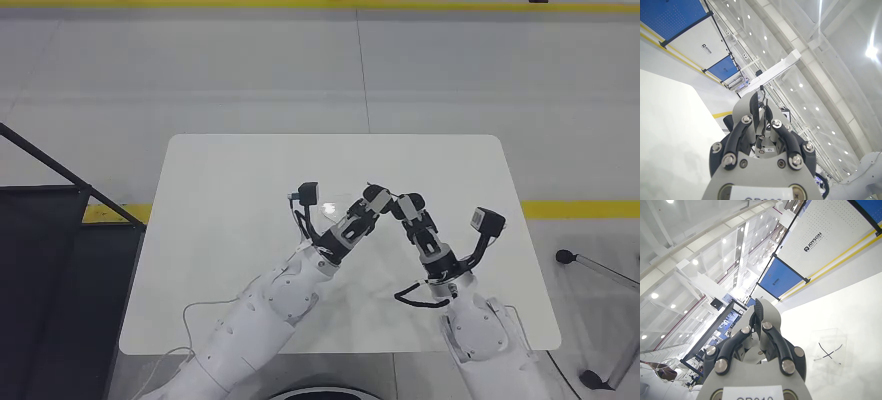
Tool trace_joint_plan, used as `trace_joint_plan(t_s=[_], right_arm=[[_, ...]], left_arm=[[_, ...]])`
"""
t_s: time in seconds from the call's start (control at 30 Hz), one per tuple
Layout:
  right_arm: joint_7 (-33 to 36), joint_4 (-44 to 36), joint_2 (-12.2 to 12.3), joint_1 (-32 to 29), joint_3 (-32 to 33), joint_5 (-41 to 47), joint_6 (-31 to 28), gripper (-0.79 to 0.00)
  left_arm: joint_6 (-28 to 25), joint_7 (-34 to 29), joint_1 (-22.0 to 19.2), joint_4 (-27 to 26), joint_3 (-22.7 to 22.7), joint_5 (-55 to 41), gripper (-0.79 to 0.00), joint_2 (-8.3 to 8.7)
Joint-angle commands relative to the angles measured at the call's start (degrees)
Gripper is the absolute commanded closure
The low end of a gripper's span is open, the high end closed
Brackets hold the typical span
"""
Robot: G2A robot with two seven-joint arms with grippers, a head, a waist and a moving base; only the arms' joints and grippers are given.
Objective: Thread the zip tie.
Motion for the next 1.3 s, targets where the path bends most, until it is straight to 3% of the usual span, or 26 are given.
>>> trace_joint_plan(t_s=[0.0,0.47,1.1,1.27], right_arm=[[-0.1,0.0,-0.1,-0.1,0.0,-0.1,-0.1,0.000],[0.2,-0.2,-0.4,-0.6,0.3,-0.8,0.0,0.000],[1.1,-0.1,-0.7,-0.5,0.6,-0.9,0.4,0.000],[1.2,-0.1,-0.8,-0.5,0.8,-0.9,0.6,-0.148]], left_arm=[[0.0,-0.2,0.2,-0.1,-0.2,0.1,-0.092,-0.10],[-0.2,-1.0,1.1,-0.2,-1.6,0.8,-0.108,-0.80],[-0.2,-2.2,1.8,-0.2,-3.2,1.7,0.000,-1.62],[-0.2,-2.4,1.9,-0.2,-3.5,2.1,0.000,-1.83]])
